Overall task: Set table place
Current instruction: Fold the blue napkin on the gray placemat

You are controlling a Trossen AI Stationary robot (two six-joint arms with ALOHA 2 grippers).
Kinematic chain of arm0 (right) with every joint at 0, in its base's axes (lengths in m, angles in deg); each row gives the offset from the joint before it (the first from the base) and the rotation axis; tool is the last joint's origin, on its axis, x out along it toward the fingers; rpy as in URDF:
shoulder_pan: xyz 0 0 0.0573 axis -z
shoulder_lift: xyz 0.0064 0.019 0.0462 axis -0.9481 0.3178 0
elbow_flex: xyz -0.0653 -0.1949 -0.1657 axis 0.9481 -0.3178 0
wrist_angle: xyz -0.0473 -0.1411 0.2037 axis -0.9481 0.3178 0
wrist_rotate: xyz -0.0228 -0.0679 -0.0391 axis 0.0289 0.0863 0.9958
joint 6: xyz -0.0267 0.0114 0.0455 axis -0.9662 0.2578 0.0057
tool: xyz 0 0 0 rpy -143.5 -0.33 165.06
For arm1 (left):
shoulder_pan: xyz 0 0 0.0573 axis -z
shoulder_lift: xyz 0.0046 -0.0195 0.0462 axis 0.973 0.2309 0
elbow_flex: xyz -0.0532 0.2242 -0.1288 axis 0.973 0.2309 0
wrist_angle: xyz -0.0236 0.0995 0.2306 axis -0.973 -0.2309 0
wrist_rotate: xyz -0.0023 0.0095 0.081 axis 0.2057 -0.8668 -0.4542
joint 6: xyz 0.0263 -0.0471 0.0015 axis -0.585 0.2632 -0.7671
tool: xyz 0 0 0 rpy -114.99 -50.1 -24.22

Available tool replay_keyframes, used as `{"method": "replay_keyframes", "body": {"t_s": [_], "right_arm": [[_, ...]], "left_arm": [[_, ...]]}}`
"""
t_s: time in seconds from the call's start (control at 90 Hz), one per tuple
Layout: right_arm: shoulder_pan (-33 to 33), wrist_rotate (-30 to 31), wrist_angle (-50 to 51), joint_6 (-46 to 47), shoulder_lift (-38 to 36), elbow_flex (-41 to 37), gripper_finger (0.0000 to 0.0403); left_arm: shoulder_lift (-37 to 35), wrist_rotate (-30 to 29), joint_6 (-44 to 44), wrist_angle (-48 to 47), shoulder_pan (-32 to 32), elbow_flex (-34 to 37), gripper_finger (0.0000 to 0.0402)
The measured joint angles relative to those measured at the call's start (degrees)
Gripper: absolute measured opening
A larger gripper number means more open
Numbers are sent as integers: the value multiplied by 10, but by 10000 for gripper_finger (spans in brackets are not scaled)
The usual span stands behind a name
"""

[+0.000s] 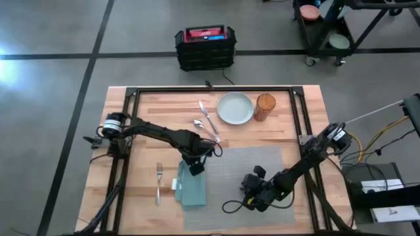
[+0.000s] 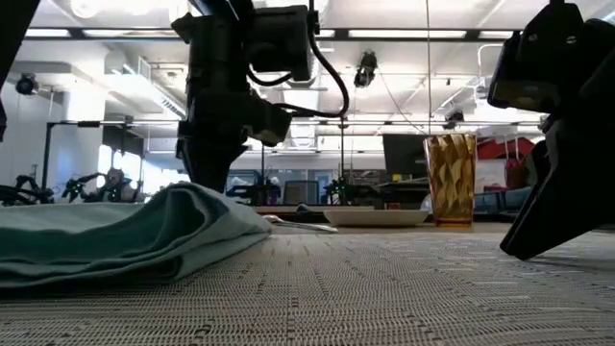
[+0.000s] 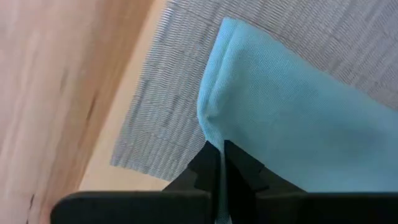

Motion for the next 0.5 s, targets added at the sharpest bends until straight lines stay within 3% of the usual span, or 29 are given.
{"method": "replay_keyframes", "body": {"t_s": [0.356,0.5], "right_arm": [[0,0,0,-11,0,0,100],[-1,0,-1,-24,-1,0,109]], "left_arm": [[-13,0,-74,-5,-2,0,112],[-80,-69,-81,-46,6,0,150]]}}
